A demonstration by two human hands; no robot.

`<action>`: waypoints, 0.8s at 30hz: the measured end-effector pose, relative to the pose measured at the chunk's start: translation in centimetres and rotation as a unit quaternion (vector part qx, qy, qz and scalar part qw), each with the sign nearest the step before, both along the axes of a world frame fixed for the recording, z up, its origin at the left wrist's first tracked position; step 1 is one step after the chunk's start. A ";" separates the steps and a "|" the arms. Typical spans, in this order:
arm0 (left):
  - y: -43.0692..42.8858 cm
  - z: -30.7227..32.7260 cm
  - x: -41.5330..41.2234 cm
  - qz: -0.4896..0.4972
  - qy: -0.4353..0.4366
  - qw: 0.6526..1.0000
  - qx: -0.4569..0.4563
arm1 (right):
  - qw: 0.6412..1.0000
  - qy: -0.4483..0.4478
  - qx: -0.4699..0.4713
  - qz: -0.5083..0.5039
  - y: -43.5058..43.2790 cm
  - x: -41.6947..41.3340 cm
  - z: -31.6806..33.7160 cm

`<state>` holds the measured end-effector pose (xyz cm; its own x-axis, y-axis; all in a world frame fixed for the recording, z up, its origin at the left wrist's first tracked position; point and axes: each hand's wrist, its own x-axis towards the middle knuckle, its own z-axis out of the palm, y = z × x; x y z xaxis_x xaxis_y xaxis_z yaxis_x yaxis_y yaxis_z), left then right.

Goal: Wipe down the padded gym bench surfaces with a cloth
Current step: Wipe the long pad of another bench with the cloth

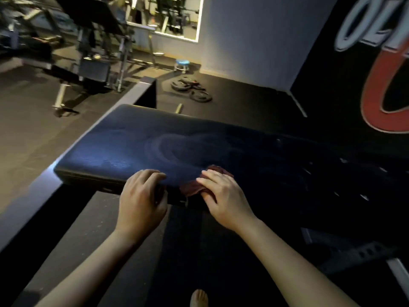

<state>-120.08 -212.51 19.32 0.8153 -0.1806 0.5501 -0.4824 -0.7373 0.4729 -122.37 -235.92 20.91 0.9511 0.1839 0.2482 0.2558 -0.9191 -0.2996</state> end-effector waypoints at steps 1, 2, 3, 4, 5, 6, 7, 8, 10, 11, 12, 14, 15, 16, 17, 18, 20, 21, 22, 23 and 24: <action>-1.4 0.0 0.3 -0.029 0.004 0.999 0.012 | 1.000 -0.006 -0.003 -0.024 -1.7 -1.2 -0.2; -2.8 -0.1 0.4 -0.057 0.010 0.998 0.023 | 0.999 -0.013 -0.007 -0.046 -3.6 -2.5 -0.4; -4.1 -0.1 0.4 -0.083 0.019 0.996 0.033 | 0.997 -0.023 -0.011 -0.070 -5.5 -3.8 -0.6; -5.3 -0.2 0.4 -0.106 0.024 0.993 0.043 | 0.994 -0.037 -0.014 -0.101 -7.5 -5.0 -0.8; -6.4 -0.3 0.3 -0.130 0.025 0.990 0.052 | 0.989 -0.053 -0.020 -0.139 -9.6 -6.0 -1.0; -7.3 -0.4 0.3 -0.152 0.022 0.986 0.061 | 0.980 -0.069 -0.025 -0.183 -11.4 -6.9 -1.1; -8.0 -0.5 0.2 -0.172 0.019 0.983 0.068 | 0.969 -0.085 -0.019 -0.231 -12.6 -7.5 -1.2; -8.8 -0.5 0.2 -0.185 0.019 0.980 0.070 | 0.955 -0.102 0.000 -0.278 -13.1 -7.7 -1.5; -10.0 -0.5 0.1 -0.194 0.024 0.979 0.064 | 0.930 -0.142 0.045 -0.335 -11.3 -6.9 -2.2; -10.4 -0.4 0.2 -0.191 0.029 0.979 0.060 | 0.931 -0.162 0.053 -0.322 -9.4 -6.1 -2.5; -10.8 -0.3 0.3 -0.188 0.037 0.980 0.057 | 0.944 -0.171 0.054 -0.278 -7.2 -5.4 -2.9; -11.3 -0.2 0.4 -0.187 0.052 0.980 0.050 | 0.976 -0.141 0.051 -0.160 -4.2 -5.2 -3.2; -11.4 -0.1 0.4 -0.186 0.056 0.980 0.047 | 0.984 -0.127 0.046 -0.114 -4.4 -5.5 -2.9; -11.4 -0.1 0.4 -0.185 0.060 0.980 0.046 | 0.988 -0.124 0.039 -0.087 -5.6 -5.9 -2.5; -11.5 0.1 0.3 -0.184 0.063 0.980 0.046 | 0.989 -0.125 0.024 -0.081 -7.4 -6.3 -2.2; -11.7 0.3 0.3 -0.185 0.065 0.980 0.048 | 0.988 -0.126 0.009 -0.093 -9.5 -6.9 -2.1; -12.7 0.8 -0.1 -0.186 0.063 0.979 0.053 | 0.976 -0.132 0.003 -0.171 -13.8 -8.3 -1.9; -13.5 1.1 -0.3 -0.187 0.062 0.979 0.052 | 0.967 -0.128 0.016 -0.220 -15.5 -9.0 -1.7; -14.4 1.4 -0.6 -0.192 0.062 0.978 0.050 | 0.957 -0.125 0.042 -0.259 -16.7 -9.6 -1.4; -15.5 1.8 -0.9 -0.200 0.061 0.977 0.045 | 0.946 -0.124 0.083 -0.289 -17.3 -10.0 -1.1; -16.7 2.3 -1.2 -0.212 0.062 0.975 0.036 | 0.935 -0.127 0.142 -0.301 -17.5 -10.2 -0.5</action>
<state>-121.30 -229.24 21.62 0.7189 -0.5497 0.4255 -0.6929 -0.5179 0.5016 -132.61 -253.46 20.40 0.7652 -0.4725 0.4373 -0.1856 -0.8123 -0.5530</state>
